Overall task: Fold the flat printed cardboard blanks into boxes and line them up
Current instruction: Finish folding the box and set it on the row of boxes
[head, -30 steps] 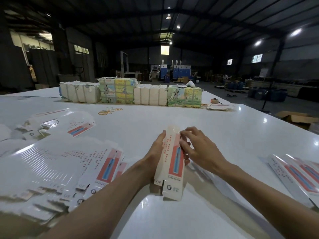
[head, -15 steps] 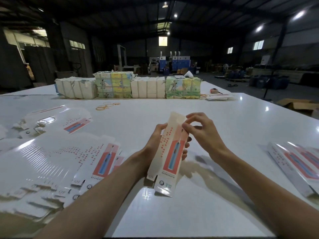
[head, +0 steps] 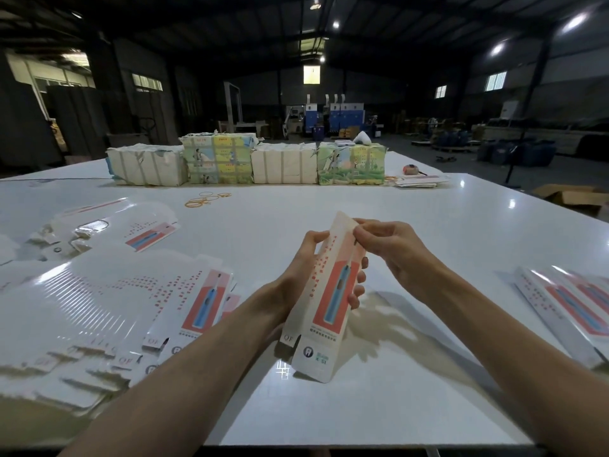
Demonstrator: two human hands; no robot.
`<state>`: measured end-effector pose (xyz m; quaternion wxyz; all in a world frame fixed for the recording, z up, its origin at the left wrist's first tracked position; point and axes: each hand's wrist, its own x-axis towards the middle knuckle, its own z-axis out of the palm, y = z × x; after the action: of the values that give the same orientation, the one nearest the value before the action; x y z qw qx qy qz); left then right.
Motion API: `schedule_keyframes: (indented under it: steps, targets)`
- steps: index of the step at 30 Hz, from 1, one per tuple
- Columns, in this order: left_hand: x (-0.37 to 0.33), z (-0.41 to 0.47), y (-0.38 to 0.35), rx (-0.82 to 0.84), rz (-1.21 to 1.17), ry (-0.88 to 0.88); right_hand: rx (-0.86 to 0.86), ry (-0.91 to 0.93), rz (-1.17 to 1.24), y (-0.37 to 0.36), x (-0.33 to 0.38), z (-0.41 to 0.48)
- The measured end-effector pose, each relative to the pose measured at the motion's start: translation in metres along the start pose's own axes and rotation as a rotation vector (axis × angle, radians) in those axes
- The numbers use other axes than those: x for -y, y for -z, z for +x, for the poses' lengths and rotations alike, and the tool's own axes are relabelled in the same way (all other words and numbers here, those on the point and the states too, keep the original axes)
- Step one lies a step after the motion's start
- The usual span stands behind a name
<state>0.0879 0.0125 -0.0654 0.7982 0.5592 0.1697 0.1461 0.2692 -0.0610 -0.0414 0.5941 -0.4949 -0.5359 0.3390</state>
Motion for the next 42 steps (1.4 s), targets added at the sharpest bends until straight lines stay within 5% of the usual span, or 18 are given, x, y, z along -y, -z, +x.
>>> schedule_keyframes:
  steps: [4, 12, 18, 22, 27, 33, 42]
  targets:
    - [0.001, 0.005, -0.016, 0.051, -0.142, 0.052, 0.027, 0.004, 0.178, -0.007, 0.000, -0.002]
    - [0.000, -0.002, 0.003, -0.066, -0.317, -0.070, -0.008, 0.057, -0.016, -0.030, -0.015, -0.013]
    - [0.004, 0.005, -0.006, -0.428, 0.012, -0.350, -0.060, 0.036, 0.022, -0.022, -0.009, -0.012]
    - [0.007, 0.008, -0.007, -0.491, 0.363, -0.546, -0.131, 0.004, 0.001, -0.019, -0.007, -0.009]
    - [0.004, 0.007, -0.016, -0.287, 0.286, -0.382, -0.156, -0.021, -0.037, -0.018, -0.004, -0.011]
    - [0.009, 0.012, -0.016, -0.448, 0.388, -0.438, -0.186, 0.045, -0.112, -0.025, -0.010, -0.012]
    - [0.012, 0.009, -0.010, -0.430, 0.441, -0.331, -0.093, 0.039, -0.134, -0.026, -0.013, -0.009]
